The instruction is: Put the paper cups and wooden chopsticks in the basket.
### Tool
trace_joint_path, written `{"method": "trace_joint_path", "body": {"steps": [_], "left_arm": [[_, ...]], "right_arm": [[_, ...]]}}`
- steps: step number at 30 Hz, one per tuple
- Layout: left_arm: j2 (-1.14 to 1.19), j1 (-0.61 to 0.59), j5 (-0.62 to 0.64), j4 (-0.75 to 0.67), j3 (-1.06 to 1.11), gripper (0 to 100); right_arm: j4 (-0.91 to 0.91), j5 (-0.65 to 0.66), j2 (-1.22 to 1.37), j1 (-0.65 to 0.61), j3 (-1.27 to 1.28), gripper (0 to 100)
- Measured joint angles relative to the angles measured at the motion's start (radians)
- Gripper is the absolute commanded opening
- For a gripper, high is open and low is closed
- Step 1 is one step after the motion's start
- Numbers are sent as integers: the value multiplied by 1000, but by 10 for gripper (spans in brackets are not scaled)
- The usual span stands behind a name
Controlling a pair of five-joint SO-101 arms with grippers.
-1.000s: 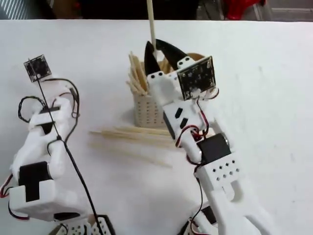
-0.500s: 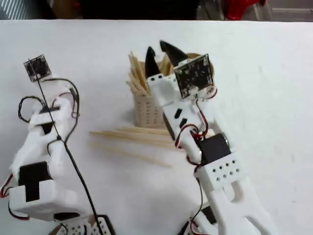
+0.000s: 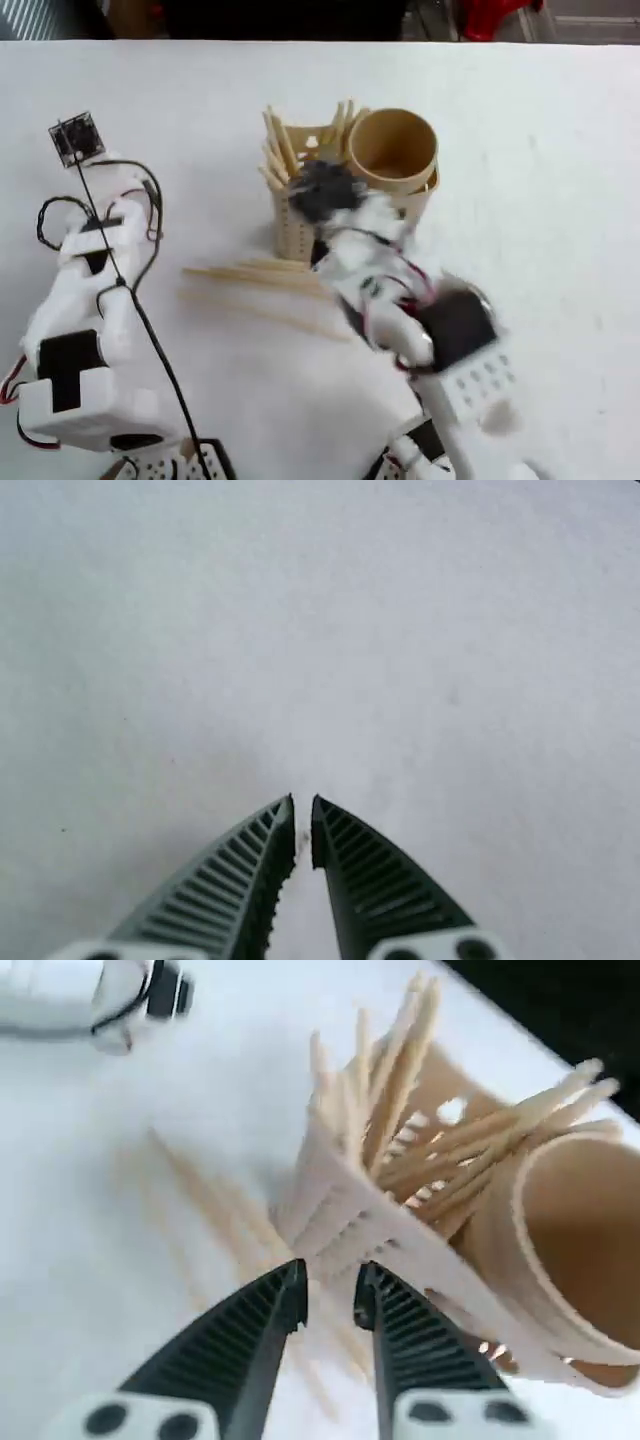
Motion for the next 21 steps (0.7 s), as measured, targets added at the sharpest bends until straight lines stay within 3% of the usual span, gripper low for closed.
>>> {"method": "trace_joint_path", "body": {"steps": [4, 7, 15, 21], "left_arm": [[0, 0, 0, 0, 0, 50], [0, 0, 0, 0, 0, 50], [0, 0, 0, 0, 0, 50], [0, 0, 0, 0, 0, 50]], "right_arm": [[64, 227, 181, -71, 84, 92], [-9, 324, 316, -84, 150, 91], [-361, 348, 512, -110, 348, 92], [-499, 351, 611, -109, 417, 92]]}}
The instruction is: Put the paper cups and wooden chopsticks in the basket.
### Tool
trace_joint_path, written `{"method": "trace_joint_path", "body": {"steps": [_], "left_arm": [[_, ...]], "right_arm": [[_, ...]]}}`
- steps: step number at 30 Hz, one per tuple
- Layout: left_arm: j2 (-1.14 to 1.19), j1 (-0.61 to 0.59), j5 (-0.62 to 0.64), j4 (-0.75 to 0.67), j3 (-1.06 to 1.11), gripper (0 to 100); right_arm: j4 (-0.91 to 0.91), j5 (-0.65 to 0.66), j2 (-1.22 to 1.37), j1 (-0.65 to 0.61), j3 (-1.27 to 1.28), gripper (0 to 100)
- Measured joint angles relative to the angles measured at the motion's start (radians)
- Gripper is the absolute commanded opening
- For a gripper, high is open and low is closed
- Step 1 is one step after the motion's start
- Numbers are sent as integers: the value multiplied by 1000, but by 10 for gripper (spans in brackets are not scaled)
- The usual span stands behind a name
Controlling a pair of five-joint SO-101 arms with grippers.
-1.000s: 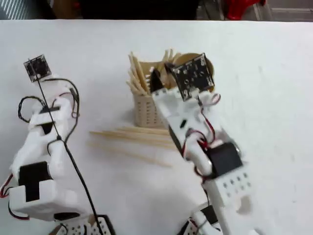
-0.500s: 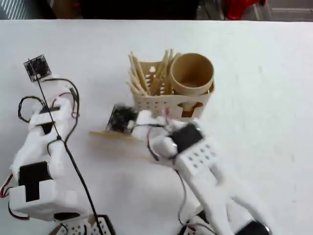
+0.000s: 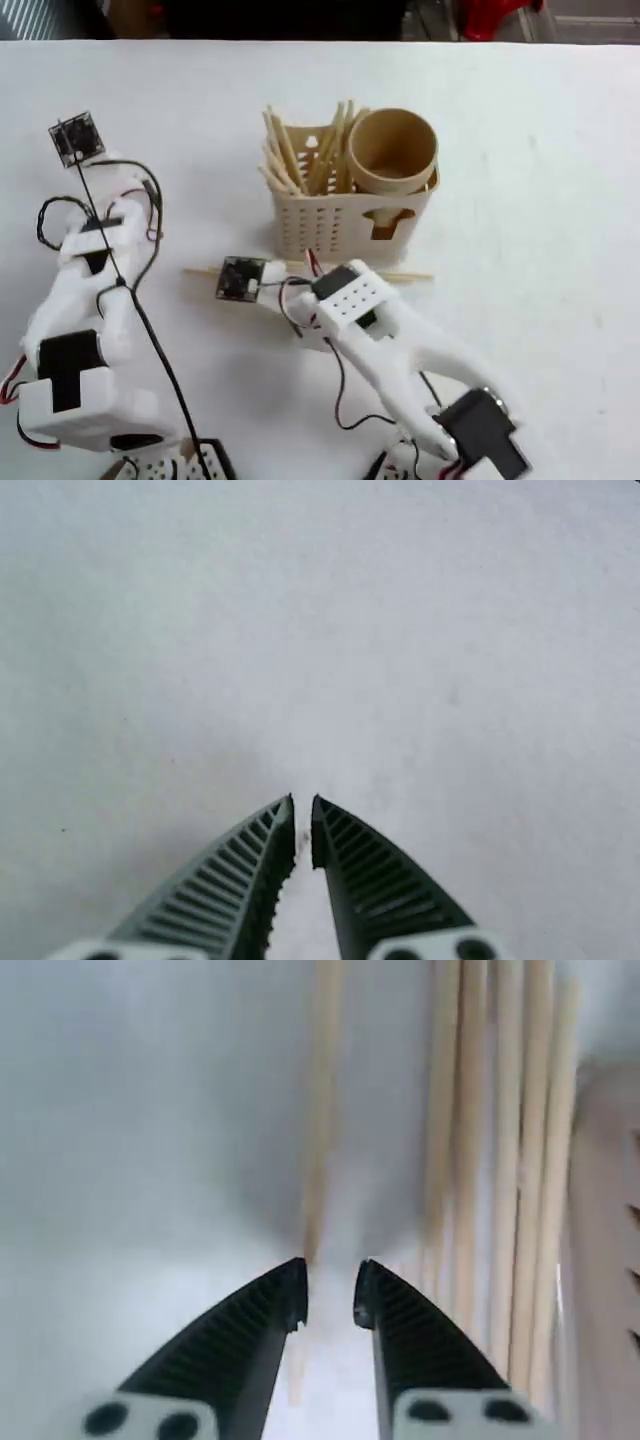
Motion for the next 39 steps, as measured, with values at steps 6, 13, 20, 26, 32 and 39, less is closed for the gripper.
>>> {"method": "trace_joint_path", "body": {"steps": [6, 13, 20, 26, 32, 39], "left_arm": [[0, 0, 0, 0, 0, 50], [0, 0, 0, 0, 0, 50], [0, 0, 0, 0, 0, 50], [0, 0, 0, 0, 0, 50], [0, 0, 0, 0, 0, 50], [0, 0, 0, 0, 0, 50]], "right_arm": [[-40, 0, 61, -2, 2, 88], [-49, 0, 63, 5, 2, 28], [-52, -2, 61, 8, -3, 17], [84, -81, -150, -3, 0, 17], [163, -221, -557, -2, 2, 17], [-2, -423, -1026, 0, 2, 17]]}}
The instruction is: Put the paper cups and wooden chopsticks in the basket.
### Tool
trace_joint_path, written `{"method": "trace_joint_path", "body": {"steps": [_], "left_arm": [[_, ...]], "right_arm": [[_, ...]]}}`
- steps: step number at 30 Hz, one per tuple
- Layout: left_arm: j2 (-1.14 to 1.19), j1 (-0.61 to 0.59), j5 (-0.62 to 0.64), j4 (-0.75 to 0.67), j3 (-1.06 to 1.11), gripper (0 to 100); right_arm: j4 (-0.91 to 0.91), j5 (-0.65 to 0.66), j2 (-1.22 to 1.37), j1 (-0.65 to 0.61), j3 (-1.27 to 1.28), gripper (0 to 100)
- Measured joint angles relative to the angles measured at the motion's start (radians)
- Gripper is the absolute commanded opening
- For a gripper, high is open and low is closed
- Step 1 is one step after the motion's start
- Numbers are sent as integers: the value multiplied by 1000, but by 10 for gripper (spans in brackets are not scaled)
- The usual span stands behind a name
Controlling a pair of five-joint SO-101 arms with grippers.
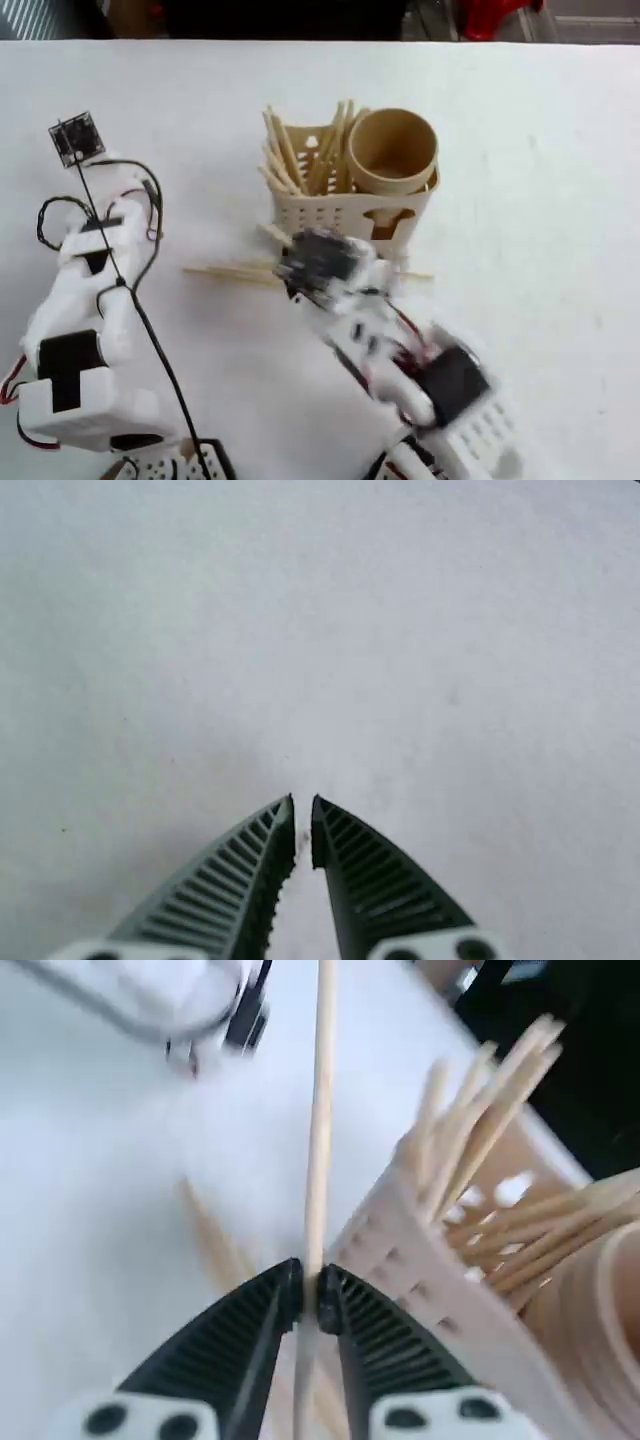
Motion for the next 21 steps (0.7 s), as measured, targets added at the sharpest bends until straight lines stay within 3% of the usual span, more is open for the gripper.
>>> {"method": "trace_joint_path", "body": {"steps": [6, 10, 17, 21], "left_arm": [[0, 0, 0, 0, 0, 50], [0, 0, 0, 0, 0, 50], [0, 0, 0, 0, 0, 50], [0, 0, 0, 0, 0, 50]], "right_arm": [[-361, -52, -80, 25, 0, 18], [-479, -81, 14, 92, 0, 18], [-586, -394, 215, 187, 0, 18], [-618, -477, 270, 199, 11, 18]]}}
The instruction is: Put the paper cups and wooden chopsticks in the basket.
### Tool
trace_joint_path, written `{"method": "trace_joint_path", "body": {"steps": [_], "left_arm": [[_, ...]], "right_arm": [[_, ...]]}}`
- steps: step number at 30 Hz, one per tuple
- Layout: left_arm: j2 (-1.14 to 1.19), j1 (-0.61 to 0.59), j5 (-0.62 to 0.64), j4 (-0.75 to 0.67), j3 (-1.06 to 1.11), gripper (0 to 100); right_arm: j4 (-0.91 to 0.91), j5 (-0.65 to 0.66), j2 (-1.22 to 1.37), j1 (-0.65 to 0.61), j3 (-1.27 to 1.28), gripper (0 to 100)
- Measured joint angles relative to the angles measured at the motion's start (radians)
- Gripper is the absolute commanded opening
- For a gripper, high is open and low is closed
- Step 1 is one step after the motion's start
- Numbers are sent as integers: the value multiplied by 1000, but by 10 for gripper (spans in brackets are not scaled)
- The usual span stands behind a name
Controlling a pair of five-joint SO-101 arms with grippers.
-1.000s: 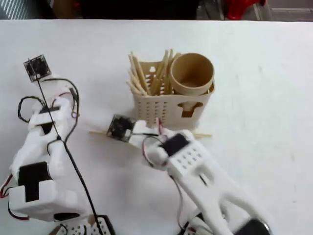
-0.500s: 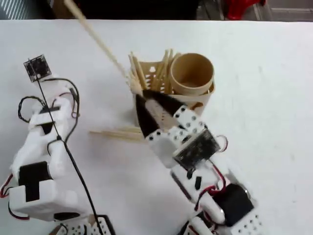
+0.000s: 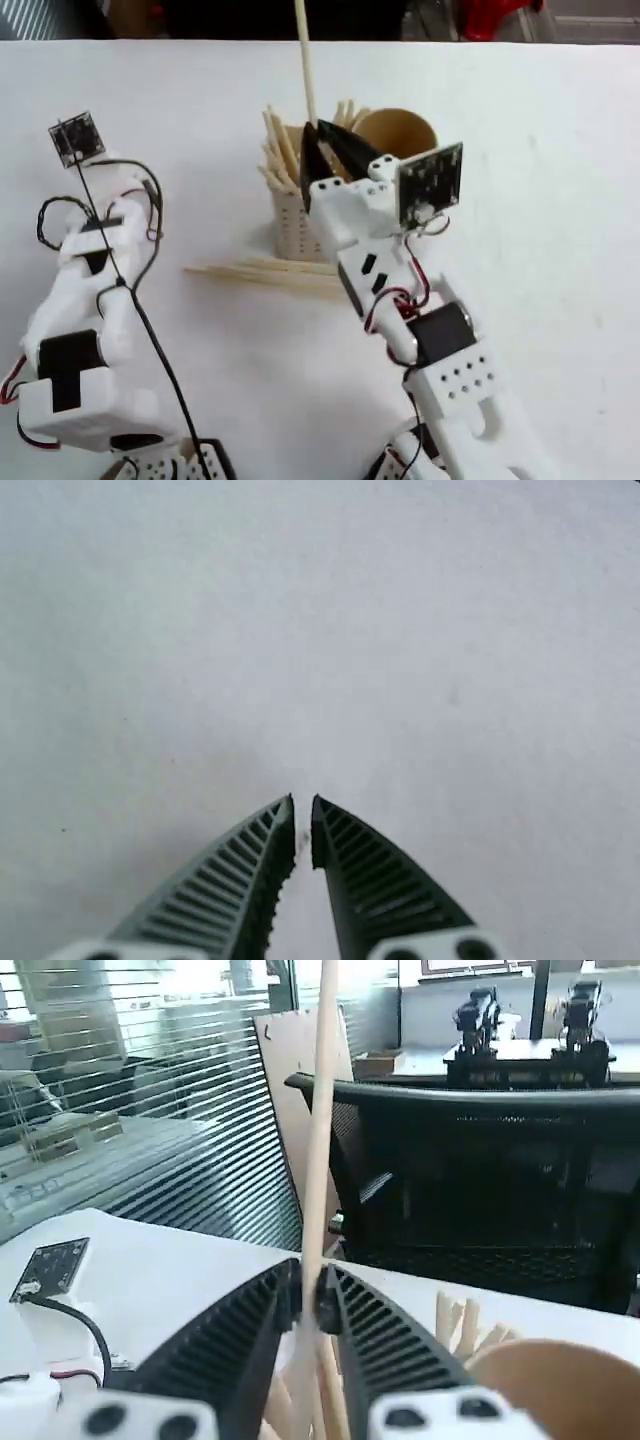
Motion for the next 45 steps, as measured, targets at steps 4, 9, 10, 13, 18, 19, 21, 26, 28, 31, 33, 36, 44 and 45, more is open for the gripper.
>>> {"method": "trace_joint_path", "body": {"steps": [4, 9, 10, 13, 18, 19, 21, 26, 28, 31, 33, 36, 44, 45], "left_arm": [[0, 0, 0, 0, 0, 50], [0, 0, 0, 0, 0, 50], [0, 0, 0, 0, 0, 50], [0, 0, 0, 0, 0, 50], [0, 0, 0, 0, 0, 50], [0, 0, 0, 0, 0, 50], [0, 0, 0, 0, 0, 50], [0, 0, 0, 0, 0, 50], [0, 0, 0, 0, 0, 50], [0, 0, 0, 0, 0, 50], [0, 0, 0, 0, 0, 50], [0, 0, 0, 0, 0, 50], [0, 14, 0, 0, 0, 50], [0, 14, 0, 0, 0, 50]], "right_arm": [[-123, -26, 9, 3, 71, 18], [-328, -28, 12, -11, 215, 18], [-367, -28, 15, -11, 244, 18], [-446, -28, 15, -8, 304, 18], [-476, -28, 14, -9, 368, 18], [-476, -28, 14, -9, 385, 18], [-485, -28, 14, -9, 417, 18], [-594, 35, 14, -11, 534, 18], [-643, 69, 9, -11, 572, 18], [-690, 83, 11, -11, 589, 18], [-698, 84, 12, -11, 591, 18], [-683, 84, 14, -11, 557, 18], [-358, 84, -172, -9, 517, 18], [-299, 84, -222, -11, 517, 17]]}}
